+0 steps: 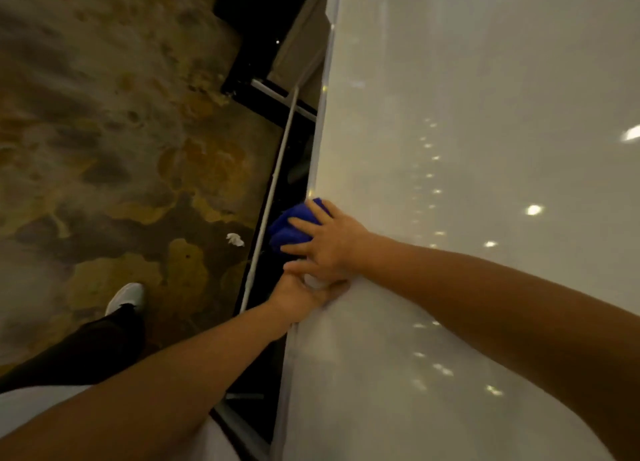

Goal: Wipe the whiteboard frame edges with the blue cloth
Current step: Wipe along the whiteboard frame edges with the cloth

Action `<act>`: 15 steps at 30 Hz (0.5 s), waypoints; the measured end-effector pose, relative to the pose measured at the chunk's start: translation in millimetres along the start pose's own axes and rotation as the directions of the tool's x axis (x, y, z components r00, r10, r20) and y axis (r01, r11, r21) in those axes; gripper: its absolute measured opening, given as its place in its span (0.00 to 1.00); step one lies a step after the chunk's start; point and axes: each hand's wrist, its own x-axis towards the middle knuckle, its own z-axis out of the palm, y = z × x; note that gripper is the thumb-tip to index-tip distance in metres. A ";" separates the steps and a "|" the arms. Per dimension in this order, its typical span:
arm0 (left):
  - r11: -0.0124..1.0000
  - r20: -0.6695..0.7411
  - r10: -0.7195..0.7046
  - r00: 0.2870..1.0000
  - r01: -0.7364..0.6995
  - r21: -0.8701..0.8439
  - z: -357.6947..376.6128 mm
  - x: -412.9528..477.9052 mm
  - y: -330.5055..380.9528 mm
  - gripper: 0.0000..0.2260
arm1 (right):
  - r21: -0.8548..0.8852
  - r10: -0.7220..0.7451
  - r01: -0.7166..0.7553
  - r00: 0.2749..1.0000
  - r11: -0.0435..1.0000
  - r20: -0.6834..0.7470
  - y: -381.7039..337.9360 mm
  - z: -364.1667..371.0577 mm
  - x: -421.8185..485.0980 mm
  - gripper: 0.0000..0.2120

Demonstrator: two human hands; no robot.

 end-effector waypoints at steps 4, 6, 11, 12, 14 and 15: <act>0.979 0.084 -0.176 0.981 0.184 -0.092 -2.3 20.0 -2.7 0.31 | -0.013 0.293 -0.293 0.956 0.956 0.004 62.2 -12.9 41.0 0.36; 0.978 0.129 -0.187 0.974 0.197 -0.069 -10.7 34.5 5.7 0.38 | 0.005 0.300 -0.300 0.954 0.954 -0.007 59.7 -11.5 47.6 0.37; 0.994 0.292 -0.107 0.950 0.094 0.059 -22.0 43.1 14.0 0.48 | 0.119 0.267 -0.264 0.964 0.957 -0.012 35.6 -9.7 24.1 0.39; 0.994 0.305 -0.100 0.947 0.082 0.072 -22.9 40.6 13.8 0.45 | 0.103 0.278 -0.277 0.960 0.955 0.003 34.3 -10.6 19.0 0.40; 0.993 0.315 -0.104 0.943 0.082 0.082 -23.9 39.3 14.8 0.52 | 0.020 0.299 -0.300 0.954 0.954 0.034 38.3 -16.9 18.5 0.43; 0.990 0.309 -0.131 0.942 0.109 0.087 -24.1 41.3 16.7 0.58 | -0.021 0.301 -0.300 0.953 0.954 0.041 45.2 -22.1 24.2 0.44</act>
